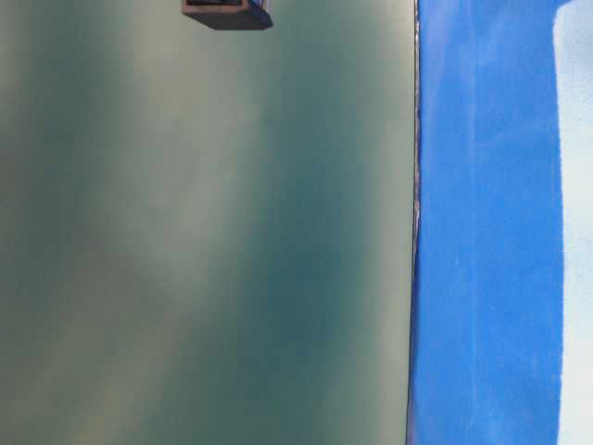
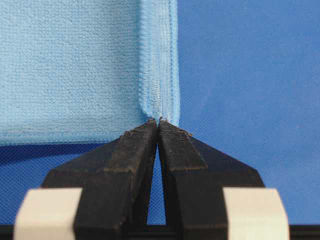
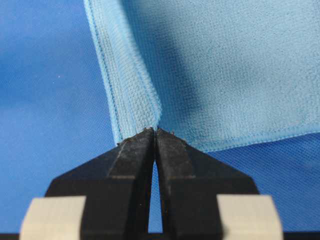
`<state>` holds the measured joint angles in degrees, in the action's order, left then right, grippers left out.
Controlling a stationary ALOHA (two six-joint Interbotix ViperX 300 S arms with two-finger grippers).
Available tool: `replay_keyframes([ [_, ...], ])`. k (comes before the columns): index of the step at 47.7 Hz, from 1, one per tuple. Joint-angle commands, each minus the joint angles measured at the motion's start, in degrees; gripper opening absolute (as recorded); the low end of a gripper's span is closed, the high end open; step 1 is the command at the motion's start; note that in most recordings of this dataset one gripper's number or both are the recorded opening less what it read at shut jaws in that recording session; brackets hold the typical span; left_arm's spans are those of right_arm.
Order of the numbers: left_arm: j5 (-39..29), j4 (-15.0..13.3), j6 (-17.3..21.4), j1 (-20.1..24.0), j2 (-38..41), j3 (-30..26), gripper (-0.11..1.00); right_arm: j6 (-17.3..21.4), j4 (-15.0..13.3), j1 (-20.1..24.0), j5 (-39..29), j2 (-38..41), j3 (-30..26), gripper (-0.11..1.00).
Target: Fold the light blue towel.
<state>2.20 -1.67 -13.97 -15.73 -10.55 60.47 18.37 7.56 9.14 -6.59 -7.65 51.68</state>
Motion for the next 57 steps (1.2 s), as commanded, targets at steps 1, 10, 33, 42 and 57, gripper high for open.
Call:
replay_keyframes([
  [1, 0.44, 0.09, -0.18, -0.26, -0.35, -1.05, 0.02, 0.09, 0.18, 0.18, 0.62, 0.0, -1.49, 0.03],
  [10, 0.18, 0.09, 0.09, -0.26, -0.97, -1.14, 0.45, -0.09, 0.0, 0.35, 0.35, 0.62, -2.72, 0.5],
  [33, 0.0, 0.09, 12.74, 11.87, -5.8, -0.44, 0.73, -0.88, -6.24, -9.32, 0.18, -0.62, -2.37, 0.58],
  [42, 0.44, 0.09, 16.0, 18.19, -4.22, -0.62, 0.73, -0.88, -9.4, -14.77, 0.18, -0.53, -1.85, 0.58],
  [57, 4.92, 0.09, 17.14, 21.45, 1.76, -0.62, 0.73, -0.79, -10.55, -16.08, 0.0, 2.81, -1.58, 0.58],
])
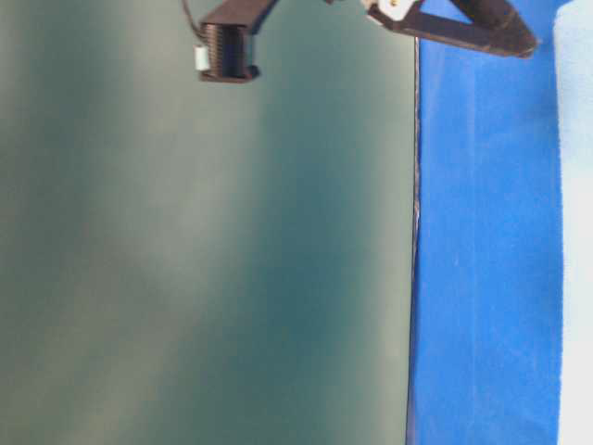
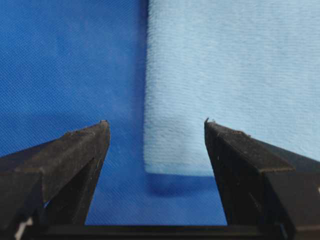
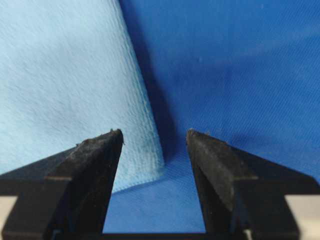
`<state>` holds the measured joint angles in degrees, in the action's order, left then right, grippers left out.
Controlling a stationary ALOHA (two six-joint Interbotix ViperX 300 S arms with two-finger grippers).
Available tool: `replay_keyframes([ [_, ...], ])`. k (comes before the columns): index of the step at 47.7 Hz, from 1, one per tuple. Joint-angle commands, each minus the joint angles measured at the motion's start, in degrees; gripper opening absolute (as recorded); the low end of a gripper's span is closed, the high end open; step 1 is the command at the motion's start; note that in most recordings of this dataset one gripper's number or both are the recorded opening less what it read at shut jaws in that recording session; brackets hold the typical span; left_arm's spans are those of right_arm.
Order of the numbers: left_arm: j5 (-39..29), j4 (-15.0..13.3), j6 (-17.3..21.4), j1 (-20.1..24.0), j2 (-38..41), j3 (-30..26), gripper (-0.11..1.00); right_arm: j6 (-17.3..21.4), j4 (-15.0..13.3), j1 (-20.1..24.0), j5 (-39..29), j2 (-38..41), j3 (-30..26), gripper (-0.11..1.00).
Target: Fold the light blue towel.
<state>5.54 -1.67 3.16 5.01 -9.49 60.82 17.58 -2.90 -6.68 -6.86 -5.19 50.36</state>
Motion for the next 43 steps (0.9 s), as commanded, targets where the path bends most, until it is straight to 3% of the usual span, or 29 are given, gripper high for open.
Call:
replay_keyframes([
  [1, 1.93, 0.09, 0.0, 0.88, 1.14, -0.97, 0.72, 0.0, -0.09, -0.26, 0.35, 0.7, -0.26, 0.58],
  [20, 3.69, 0.09, 0.0, 2.29, 6.33, -0.53, 0.67, 0.44, -0.09, -1.14, 0.53, 4.22, 0.18, 0.58],
  [32, 2.46, 0.09, 0.0, 1.67, 6.33, -0.53, 0.46, 0.53, -0.09, -1.14, 1.67, 4.22, 0.0, 0.55],
  [37, 1.23, 0.09, 0.0, 1.14, 6.33, -0.7, 0.28, 0.18, -0.18, -1.14, 3.69, 4.22, 0.26, 0.4],
  [43, 0.44, 0.09, 0.0, 1.14, 6.33, -0.79, 0.07, 0.09, -0.18, -1.41, 5.01, 4.22, 0.35, 0.03],
])
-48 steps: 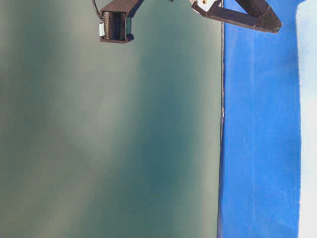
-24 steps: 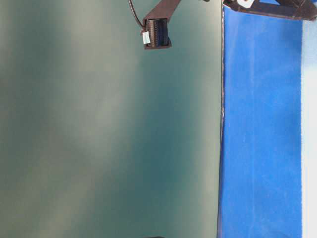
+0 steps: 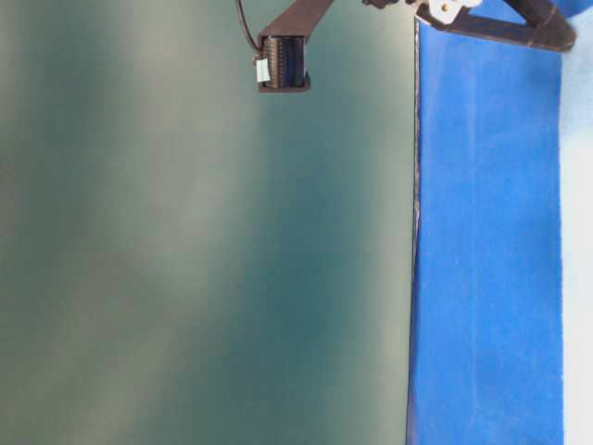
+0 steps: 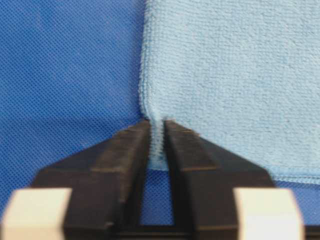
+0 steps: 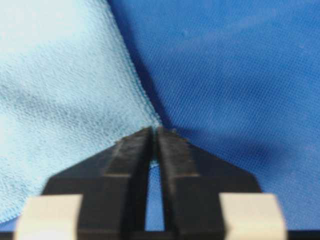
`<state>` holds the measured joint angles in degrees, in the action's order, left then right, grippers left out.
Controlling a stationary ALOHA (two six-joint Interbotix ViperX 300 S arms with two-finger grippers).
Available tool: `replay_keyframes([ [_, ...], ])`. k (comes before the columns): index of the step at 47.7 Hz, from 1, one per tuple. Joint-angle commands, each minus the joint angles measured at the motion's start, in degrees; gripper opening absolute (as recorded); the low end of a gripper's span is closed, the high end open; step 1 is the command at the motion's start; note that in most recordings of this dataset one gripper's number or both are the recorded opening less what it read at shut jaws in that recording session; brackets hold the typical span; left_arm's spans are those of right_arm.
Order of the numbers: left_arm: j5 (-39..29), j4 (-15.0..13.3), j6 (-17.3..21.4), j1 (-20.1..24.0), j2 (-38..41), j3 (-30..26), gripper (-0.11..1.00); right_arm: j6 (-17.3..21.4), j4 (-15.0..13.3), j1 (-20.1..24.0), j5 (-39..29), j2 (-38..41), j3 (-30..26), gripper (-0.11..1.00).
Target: Fold the light blue towel.
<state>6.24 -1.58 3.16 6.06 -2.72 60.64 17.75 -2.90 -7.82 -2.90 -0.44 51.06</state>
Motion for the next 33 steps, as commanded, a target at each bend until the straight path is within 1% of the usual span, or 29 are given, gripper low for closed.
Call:
replay_keyframes([
  [1, -0.44, 0.0, 0.0, 0.0, -0.53, -0.62, 0.05, -0.09, -0.18, -0.26, 1.05, -0.53, -0.35, 0.0],
  [3, -0.7, 0.0, 0.09, 0.0, -0.53, -0.7, 0.02, 0.0, -0.18, -0.18, 0.88, -0.53, -0.35, 0.0],
  [13, -3.87, 0.0, 0.0, 0.0, -3.6, -1.05, 0.02, 0.35, -0.18, -0.26, 0.18, -1.05, -0.53, 0.0],
  [18, -7.38, 0.0, -0.44, 0.0, -7.82, -1.49, 0.02, 0.44, -0.18, -0.18, -1.58, -3.25, -0.88, 0.0],
  [24, -11.69, 0.0, -0.79, -0.18, -14.41, -2.37, 0.02, 0.09, -0.18, -0.18, -4.39, -7.91, -1.67, 0.0],
  [33, -14.68, 0.0, -0.79, -1.14, -23.38, -3.96, 0.02, -0.35, -0.44, -0.09, -9.32, -14.94, -2.9, 0.0],
])
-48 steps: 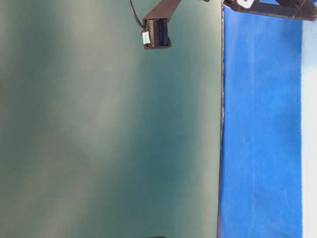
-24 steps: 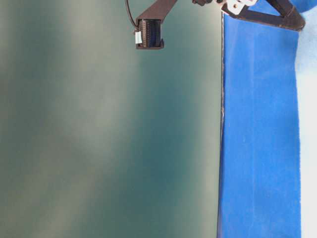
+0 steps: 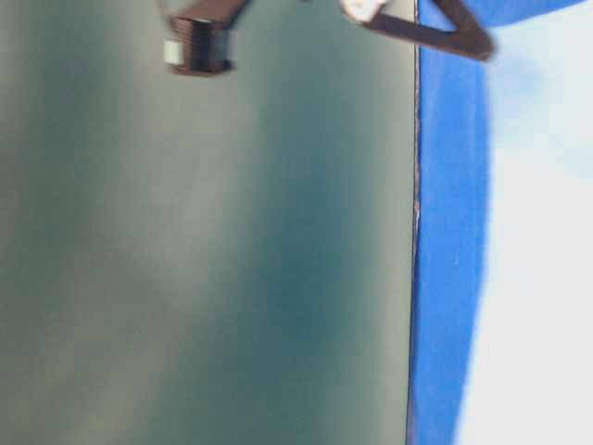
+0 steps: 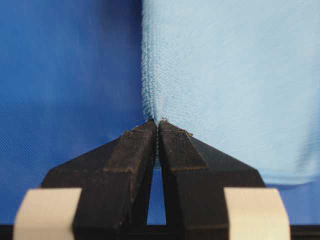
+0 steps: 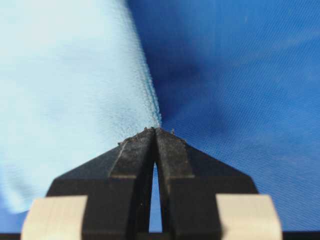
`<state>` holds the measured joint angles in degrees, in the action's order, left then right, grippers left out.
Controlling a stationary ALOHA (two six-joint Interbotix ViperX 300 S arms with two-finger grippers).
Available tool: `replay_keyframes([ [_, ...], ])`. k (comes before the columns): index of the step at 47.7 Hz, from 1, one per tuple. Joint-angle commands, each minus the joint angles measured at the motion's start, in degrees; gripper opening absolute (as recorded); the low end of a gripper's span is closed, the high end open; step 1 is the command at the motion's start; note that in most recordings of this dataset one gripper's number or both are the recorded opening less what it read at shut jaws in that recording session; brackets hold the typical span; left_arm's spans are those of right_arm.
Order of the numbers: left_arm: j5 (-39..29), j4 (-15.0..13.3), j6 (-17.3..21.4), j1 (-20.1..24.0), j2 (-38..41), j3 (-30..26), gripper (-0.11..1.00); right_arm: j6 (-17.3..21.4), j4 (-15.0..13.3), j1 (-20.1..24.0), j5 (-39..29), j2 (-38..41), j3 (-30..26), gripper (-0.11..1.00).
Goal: Fold the light blue towel.
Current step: 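Lift the strip and swing the left gripper's end toward the right gripper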
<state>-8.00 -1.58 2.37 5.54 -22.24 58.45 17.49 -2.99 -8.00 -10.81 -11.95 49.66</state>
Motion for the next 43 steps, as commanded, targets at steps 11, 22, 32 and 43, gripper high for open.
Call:
replay_keyframes([
  [11, -0.62, 0.0, 0.0, -0.88, -10.46, -2.29, 0.02, 0.0, -0.97, 0.09, -6.33, -10.46, -2.64, 0.0],
  [22, 0.09, 0.0, -0.18, -1.85, -10.99, -2.37, 0.02, 0.18, -1.58, -0.09, -6.5, -11.95, -2.37, 0.0],
  [32, 3.87, 0.0, -0.18, -6.42, -8.96, -3.16, 0.02, 0.18, -3.78, -3.34, -5.36, -11.16, -2.99, 0.0],
  [43, 10.72, 0.0, -0.09, -13.18, -1.41, -7.47, 0.02, 0.18, -8.61, -10.72, -3.6, -7.65, -5.98, 0.0],
])
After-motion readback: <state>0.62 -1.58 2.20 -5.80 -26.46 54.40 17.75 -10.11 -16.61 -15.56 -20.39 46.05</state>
